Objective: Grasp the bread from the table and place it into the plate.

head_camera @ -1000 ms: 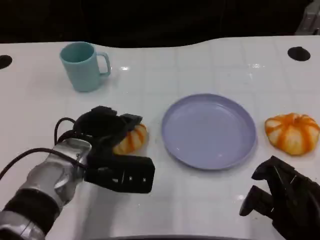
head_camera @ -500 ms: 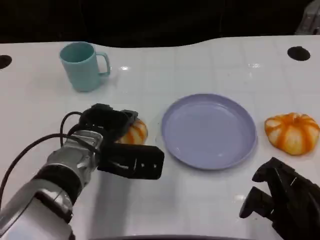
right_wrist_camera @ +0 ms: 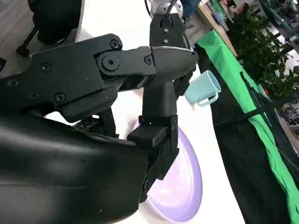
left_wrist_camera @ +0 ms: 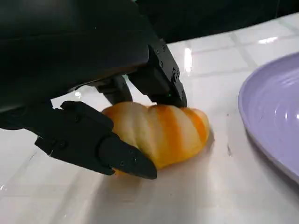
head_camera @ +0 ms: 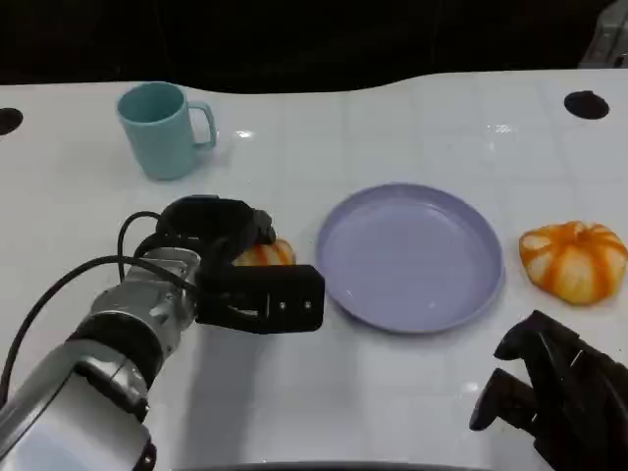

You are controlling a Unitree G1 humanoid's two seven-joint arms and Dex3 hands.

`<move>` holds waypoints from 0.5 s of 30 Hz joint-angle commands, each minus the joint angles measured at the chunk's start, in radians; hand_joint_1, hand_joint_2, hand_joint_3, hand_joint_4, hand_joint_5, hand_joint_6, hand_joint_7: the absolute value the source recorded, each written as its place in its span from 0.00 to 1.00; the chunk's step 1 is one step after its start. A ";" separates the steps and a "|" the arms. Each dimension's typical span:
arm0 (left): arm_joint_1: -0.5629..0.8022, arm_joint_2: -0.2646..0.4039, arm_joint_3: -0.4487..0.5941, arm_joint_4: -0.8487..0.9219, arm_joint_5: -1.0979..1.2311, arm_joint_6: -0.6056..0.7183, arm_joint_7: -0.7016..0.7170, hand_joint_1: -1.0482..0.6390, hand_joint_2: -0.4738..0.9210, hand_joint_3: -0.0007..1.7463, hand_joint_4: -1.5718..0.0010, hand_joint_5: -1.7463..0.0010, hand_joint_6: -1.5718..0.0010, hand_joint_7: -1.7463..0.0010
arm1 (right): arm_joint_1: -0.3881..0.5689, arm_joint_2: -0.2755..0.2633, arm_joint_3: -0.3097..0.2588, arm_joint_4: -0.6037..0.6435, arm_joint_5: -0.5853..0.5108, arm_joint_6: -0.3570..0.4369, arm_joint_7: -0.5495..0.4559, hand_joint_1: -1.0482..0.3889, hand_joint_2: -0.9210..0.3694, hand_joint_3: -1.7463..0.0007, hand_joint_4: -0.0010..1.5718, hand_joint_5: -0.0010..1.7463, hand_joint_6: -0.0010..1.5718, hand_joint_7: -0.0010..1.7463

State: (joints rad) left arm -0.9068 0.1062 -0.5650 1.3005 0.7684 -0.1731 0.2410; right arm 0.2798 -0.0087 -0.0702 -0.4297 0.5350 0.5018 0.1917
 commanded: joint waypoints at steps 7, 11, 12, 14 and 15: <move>0.003 0.002 0.013 0.006 -0.014 0.020 0.128 0.50 1.00 0.12 0.49 0.00 0.59 0.19 | -0.006 -0.009 -0.013 0.002 0.010 -0.001 -0.003 0.39 0.00 0.84 0.41 1.00 0.33 0.91; -0.011 -0.010 0.035 -0.007 -0.032 0.021 0.190 0.52 0.99 0.10 0.46 0.00 0.59 0.23 | -0.011 -0.010 -0.014 0.012 0.009 -0.008 0.002 0.39 0.00 0.85 0.41 1.00 0.33 0.91; -0.017 -0.013 0.041 -0.008 -0.037 0.022 0.191 0.54 0.98 0.09 0.47 0.00 0.62 0.13 | -0.012 -0.009 -0.014 0.014 0.010 -0.009 0.004 0.39 0.00 0.85 0.41 1.00 0.33 0.91; -0.027 -0.018 0.048 -0.013 -0.048 0.025 0.202 0.54 0.98 0.08 0.46 0.00 0.65 0.09 | -0.013 -0.009 -0.015 0.015 0.011 -0.008 0.002 0.40 0.00 0.85 0.41 1.00 0.33 0.91; -0.029 -0.019 0.050 -0.014 -0.050 0.025 0.205 0.55 0.98 0.08 0.46 0.00 0.65 0.09 | -0.013 -0.009 -0.015 0.016 0.011 -0.007 0.001 0.40 0.00 0.85 0.41 1.00 0.33 0.91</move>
State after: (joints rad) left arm -0.9055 0.0848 -0.5256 1.2999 0.7329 -0.1519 0.4192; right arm 0.2730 -0.0087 -0.0709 -0.4135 0.5361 0.5018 0.1911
